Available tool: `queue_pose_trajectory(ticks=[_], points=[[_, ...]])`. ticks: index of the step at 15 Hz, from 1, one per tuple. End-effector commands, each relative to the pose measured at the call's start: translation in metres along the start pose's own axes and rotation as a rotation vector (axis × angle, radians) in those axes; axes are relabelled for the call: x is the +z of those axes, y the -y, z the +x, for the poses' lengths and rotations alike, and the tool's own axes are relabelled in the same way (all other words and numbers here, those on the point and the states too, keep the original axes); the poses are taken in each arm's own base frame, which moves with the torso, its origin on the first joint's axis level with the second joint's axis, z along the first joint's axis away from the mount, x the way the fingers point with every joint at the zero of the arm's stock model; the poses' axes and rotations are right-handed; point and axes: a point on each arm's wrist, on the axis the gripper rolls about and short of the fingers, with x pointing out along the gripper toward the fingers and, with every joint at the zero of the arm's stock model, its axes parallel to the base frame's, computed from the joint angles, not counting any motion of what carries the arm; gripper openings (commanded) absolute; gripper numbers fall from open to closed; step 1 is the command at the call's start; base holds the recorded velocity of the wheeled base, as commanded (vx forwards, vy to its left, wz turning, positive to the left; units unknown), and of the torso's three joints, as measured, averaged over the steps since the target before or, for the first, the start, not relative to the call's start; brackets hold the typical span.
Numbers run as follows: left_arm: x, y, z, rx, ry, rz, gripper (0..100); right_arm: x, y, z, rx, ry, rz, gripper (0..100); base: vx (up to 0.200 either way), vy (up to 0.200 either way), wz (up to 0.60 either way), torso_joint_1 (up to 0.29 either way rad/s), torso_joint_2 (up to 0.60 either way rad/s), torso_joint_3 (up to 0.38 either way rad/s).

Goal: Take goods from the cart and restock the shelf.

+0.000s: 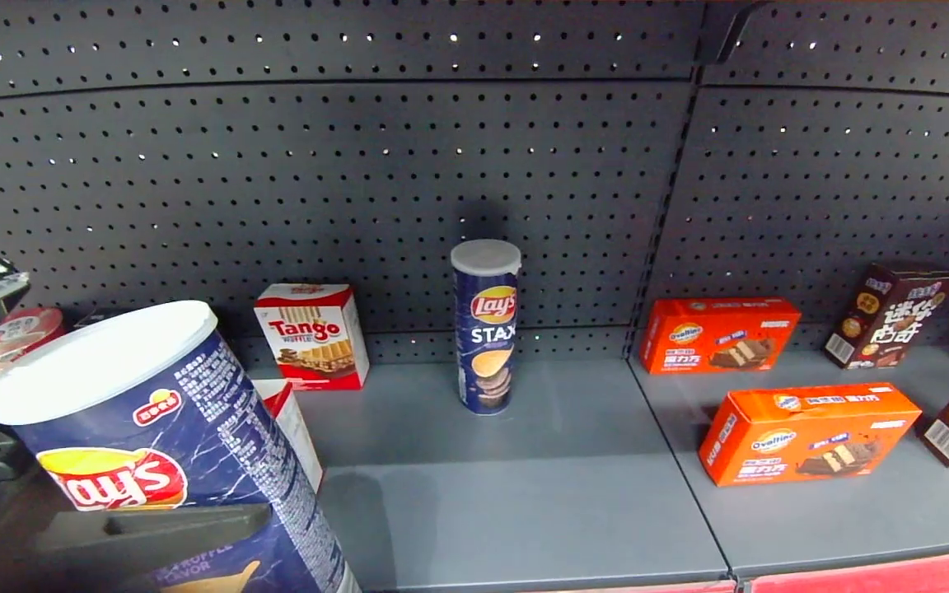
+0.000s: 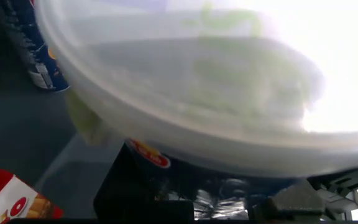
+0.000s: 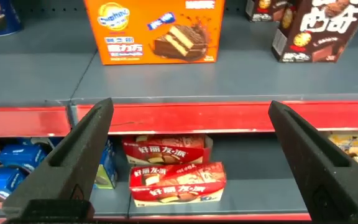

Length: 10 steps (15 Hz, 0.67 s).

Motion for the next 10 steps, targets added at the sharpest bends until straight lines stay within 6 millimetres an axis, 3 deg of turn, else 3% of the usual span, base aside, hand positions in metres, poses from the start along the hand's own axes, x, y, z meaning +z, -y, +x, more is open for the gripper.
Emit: queue_pose_trajectory(ticks=[1,2,5,10], points=[[-0.0003,0.0005,-0.0002,0.000,0.000,0.000,0,0.0000,0.0000,0.0001,0.002,-0.001,0.000,100,0.000,0.000,0.00,0.000,0.00,0.000],[-0.0009,0.0001,0.0001,0.000,-0.002,-0.002,0,0.0000,0.0000,0.0001,0.002,-0.001,0.000,100,0.000,0.000,0.00,0.000,0.00,0.000],[-0.0023,0.0007,-0.0001,-0.001,-0.003,-0.005,0,0.0000,0.0000,0.0001,0.002,-0.001,-0.002,100,0.000,0.000,0.60,0.004,0.00,0.001],[-0.0099,0.0022,-0.0008,0.000,-0.011,-0.018,0,0.0000,0.0000,0.0001,0.002,-0.001,0.000,100,0.000,0.000,0.00,0.000,0.00,0.000]])
